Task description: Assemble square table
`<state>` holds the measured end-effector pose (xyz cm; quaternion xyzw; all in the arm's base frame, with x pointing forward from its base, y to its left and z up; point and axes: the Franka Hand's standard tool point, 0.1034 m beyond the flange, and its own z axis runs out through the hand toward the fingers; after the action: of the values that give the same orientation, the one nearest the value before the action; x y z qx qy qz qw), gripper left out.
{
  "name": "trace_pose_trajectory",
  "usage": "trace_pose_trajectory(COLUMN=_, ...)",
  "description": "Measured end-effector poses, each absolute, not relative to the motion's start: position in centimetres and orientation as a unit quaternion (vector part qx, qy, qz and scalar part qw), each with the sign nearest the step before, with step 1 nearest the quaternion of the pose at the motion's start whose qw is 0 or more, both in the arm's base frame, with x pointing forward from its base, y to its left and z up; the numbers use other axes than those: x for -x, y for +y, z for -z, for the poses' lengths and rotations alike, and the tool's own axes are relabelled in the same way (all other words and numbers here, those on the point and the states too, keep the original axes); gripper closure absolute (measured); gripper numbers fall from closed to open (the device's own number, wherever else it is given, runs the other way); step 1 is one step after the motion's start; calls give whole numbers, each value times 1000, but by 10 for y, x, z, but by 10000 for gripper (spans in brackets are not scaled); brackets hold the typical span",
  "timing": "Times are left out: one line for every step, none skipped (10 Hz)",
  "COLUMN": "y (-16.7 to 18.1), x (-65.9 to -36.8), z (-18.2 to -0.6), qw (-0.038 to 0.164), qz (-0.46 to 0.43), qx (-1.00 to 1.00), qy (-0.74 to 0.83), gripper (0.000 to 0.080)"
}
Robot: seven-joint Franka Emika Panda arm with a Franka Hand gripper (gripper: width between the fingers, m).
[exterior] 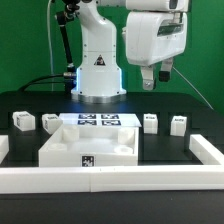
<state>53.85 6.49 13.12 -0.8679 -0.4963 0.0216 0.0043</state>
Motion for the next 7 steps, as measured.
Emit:
trace_pose_trajectory(y=52, x=-537, z=-128, qw=4, qz=-18, qx=851, qy=-525, gripper=150)
trace_pose_trajectory(y=34, x=-533, z=-121, qw=3, qz=-14, qx=837, qy=-547, gripper=150)
trace_pose_trajectory(y=22, x=-530, z=-117, qw=6, qz=-17, qx=805, qy=-593, gripper=150)
trace_pose_trajectory(y=18, x=-530, z=-114, qw=10, qz=-21, qx=787, qy=-617, gripper=150)
trace_pose_trajectory(y=19, x=-530, z=-114, qw=10, qz=-20, qx=766, qy=-643, gripper=150)
trace_pose_trajectory(y=18, x=-529, z=-113, qw=11, qz=-20, qx=749, qy=-662, gripper=150)
trace_pose_trajectory(y=17, x=-529, z=-113, qw=12, qz=-20, qx=736, qy=-676, gripper=150)
